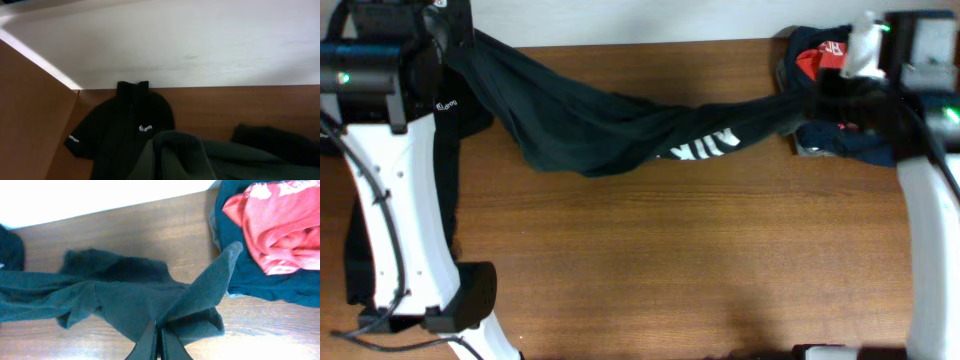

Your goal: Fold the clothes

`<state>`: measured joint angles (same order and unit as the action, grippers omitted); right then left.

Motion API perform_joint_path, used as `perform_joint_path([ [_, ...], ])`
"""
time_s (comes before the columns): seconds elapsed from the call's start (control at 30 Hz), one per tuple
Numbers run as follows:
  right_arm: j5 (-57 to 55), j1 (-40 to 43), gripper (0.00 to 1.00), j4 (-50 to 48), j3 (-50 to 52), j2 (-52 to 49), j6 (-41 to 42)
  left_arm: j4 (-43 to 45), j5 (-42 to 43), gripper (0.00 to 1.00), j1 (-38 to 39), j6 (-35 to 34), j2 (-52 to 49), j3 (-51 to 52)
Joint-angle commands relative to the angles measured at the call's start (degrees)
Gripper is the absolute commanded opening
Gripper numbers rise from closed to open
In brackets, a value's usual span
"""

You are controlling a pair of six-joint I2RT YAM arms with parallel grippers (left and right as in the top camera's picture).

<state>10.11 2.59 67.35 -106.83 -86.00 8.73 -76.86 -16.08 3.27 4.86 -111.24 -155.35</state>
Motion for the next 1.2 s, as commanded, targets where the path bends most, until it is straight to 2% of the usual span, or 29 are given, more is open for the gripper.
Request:
perform_joint_path([
  [0.0,-2.16,0.13,0.04,2.95,-0.66,7.80,-0.74,-1.01,-0.66,0.00,-0.04,-1.22,7.41,-0.37],
  [0.2,-2.36,0.13,0.04,10.84,-0.66,13.99,-0.76,-4.35,-2.43,0.01,-0.07,-1.18,11.32,-0.37],
  [0.4,-6.32,0.13,0.04,12.63,-0.44,13.22,-0.79,-5.38,-3.17,0.01,-0.11,-1.20,8.24,-0.35],
  [0.73,-5.84,0.11,0.04,11.26,0.85,-3.23,-1.14,-5.68,-0.37,0.01,-0.09,-1.42,-10.73,-0.35],
  [0.93,-4.79,0.07,0.04,6.58,0.85,-13.40,-2.14,1.79,-0.72,0.01,-0.20,-1.38,-25.09,-0.35],
  [0.97,-4.02,0.07,0.04,5.46,0.85,-14.93,-2.54,4.15,-0.87,0.09,-0.31,-1.38,-27.63,-0.37],
  [1.03,-2.84,0.07,0.04,3.54,0.85,-17.42,-2.56,6.88,-0.79,0.76,-0.44,-1.42,-30.56,-0.37],
  [1.07,-2.80,0.07,0.04,3.19,0.85,-17.79,-2.56,6.88,-0.72,0.99,-0.44,-1.42,-30.84,-0.37],
  [1.17,-2.58,0.07,0.04,2.49,0.85,-18.29,-2.56,4.48,-0.59,0.99,-0.28,-1.88,-30.10,-0.98],
])
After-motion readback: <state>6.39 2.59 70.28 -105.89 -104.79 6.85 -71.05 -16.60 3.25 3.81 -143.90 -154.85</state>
